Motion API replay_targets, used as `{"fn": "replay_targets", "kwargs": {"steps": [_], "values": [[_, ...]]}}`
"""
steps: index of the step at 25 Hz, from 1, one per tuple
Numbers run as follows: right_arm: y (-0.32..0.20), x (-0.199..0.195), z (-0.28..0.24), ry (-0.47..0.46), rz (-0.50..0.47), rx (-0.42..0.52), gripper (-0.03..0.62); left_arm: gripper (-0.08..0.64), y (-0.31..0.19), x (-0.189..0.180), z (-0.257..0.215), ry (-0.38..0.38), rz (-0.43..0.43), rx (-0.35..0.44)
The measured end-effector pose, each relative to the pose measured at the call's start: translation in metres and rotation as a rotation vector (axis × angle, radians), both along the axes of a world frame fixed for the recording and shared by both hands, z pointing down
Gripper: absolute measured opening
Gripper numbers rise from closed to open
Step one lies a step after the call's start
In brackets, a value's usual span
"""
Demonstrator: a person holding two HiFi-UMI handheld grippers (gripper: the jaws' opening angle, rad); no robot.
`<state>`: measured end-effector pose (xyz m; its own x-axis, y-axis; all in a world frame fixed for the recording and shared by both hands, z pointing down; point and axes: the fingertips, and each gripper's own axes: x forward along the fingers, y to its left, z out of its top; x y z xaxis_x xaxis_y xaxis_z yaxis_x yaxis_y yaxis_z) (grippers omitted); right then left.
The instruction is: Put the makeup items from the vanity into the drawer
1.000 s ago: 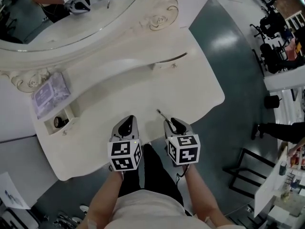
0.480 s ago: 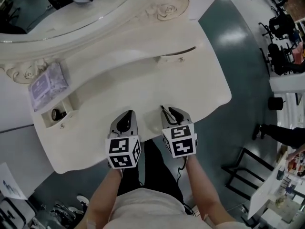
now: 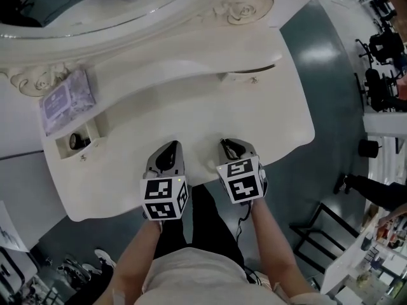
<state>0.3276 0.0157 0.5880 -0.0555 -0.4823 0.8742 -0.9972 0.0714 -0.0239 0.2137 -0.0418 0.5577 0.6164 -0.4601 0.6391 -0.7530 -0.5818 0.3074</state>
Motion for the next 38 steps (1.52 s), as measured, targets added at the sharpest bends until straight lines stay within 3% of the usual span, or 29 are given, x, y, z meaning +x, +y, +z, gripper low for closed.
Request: {"fn": "replay_targets", "kwargs": {"steps": [9, 16, 23, 38], "values": [[-0.011, 0.001, -0.011, -0.025, -0.005, 0.022, 0.043, 0.011, -0.006, -0.013, -0.008, 0.013, -0.060, 0.003], [-0.037, -0.026, -0.036, -0.063, -0.051, 0.086, 0.043, 0.009, -0.021, -0.054, -0.028, 0.027, -0.165, 0.047], [-0.075, -0.077, -0.064, -0.081, -0.183, 0.152, 0.043, 0.009, -0.036, -0.111, -0.049, 0.036, -0.309, 0.097], [-0.137, -0.223, -0.122, -0.127, -0.462, 0.271, 0.043, 0.009, -0.055, -0.249, -0.089, 0.037, -0.567, 0.185]]}}
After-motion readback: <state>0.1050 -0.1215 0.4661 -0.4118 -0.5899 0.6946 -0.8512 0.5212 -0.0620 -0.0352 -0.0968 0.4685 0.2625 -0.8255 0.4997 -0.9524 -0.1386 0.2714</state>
